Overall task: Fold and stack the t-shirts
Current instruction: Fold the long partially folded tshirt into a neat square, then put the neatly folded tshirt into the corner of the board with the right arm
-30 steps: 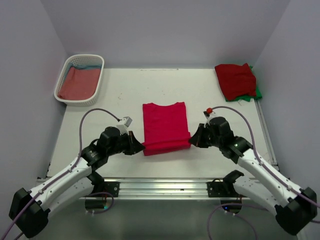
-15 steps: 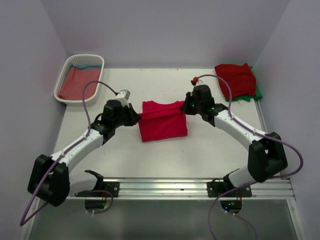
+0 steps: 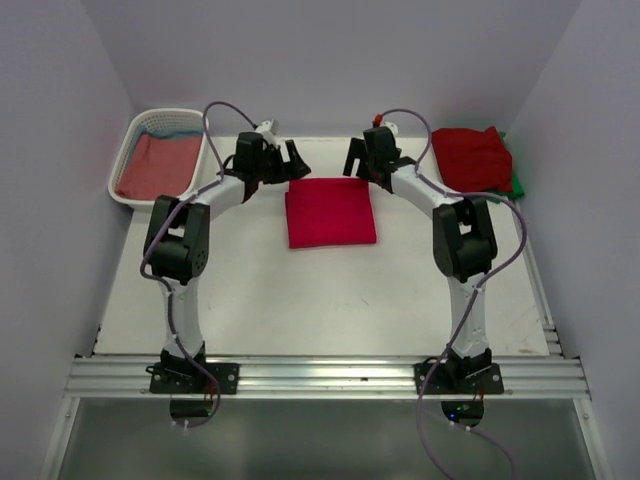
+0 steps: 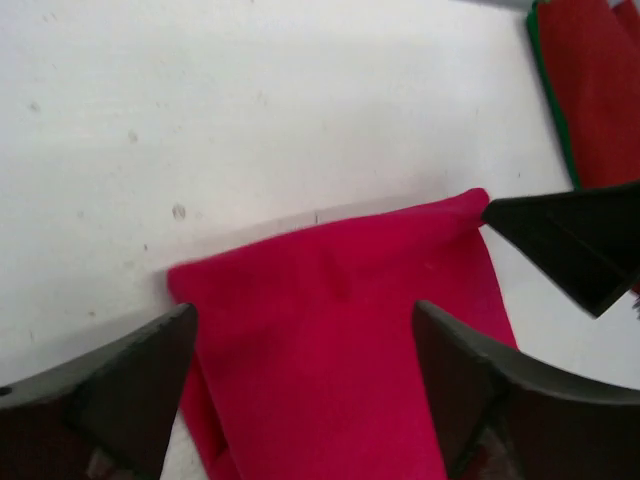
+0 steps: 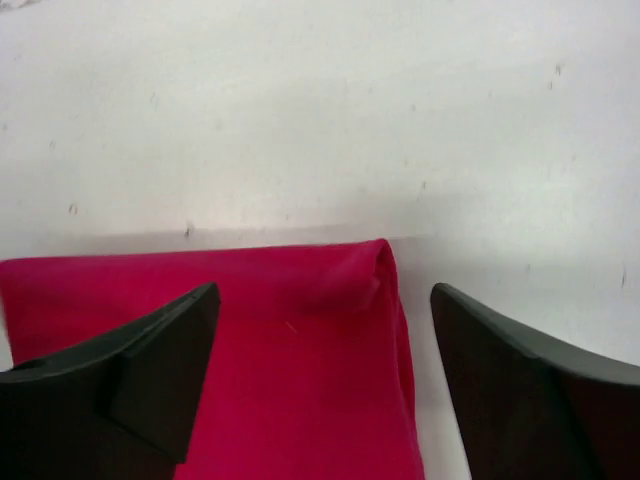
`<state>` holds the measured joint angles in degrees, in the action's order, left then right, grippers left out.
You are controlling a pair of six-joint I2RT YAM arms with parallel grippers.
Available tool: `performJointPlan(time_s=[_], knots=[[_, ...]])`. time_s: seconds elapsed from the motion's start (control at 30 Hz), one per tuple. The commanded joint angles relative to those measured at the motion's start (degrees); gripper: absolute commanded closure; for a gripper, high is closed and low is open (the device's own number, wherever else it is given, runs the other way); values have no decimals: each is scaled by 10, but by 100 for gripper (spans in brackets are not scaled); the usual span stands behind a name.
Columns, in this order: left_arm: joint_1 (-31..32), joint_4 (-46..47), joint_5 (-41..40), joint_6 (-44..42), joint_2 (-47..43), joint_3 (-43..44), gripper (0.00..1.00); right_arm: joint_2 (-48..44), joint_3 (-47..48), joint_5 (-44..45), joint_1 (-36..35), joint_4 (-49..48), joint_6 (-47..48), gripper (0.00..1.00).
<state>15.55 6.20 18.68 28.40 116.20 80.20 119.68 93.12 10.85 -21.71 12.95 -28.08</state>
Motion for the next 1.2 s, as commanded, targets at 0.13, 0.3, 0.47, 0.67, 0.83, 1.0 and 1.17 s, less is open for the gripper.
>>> performJointPlan(time_s=[0.13, 0.3, 0.47, 0.67, 0.83, 1.0, 1.17], knots=[[-40, 48, -22, -5, -49, 24, 0, -39, -11, 53, 3, -67, 41, 1], [-39, 17, -29, -6, -136, -59, 0, -138, -130, 28, 2, -124, 52, 1], [-27, -4, -15, 2, -175, -146, 0, -178, -202, -39, 17, -124, 31, 1], [-23, -18, -9, -3, -186, -218, 0, -143, -265, -262, 93, -216, -70, 1], [-16, -41, 13, -5, -186, -204, 0, -110, -278, -298, 100, -223, -80, 1], [1, 152, 163, 76, -196, -215, 3, -85, -283, -325, 106, -239, -89, 1], [32, 203, 239, 137, -81, -110, 60, -55, -277, -344, 108, -237, -92, 1]])
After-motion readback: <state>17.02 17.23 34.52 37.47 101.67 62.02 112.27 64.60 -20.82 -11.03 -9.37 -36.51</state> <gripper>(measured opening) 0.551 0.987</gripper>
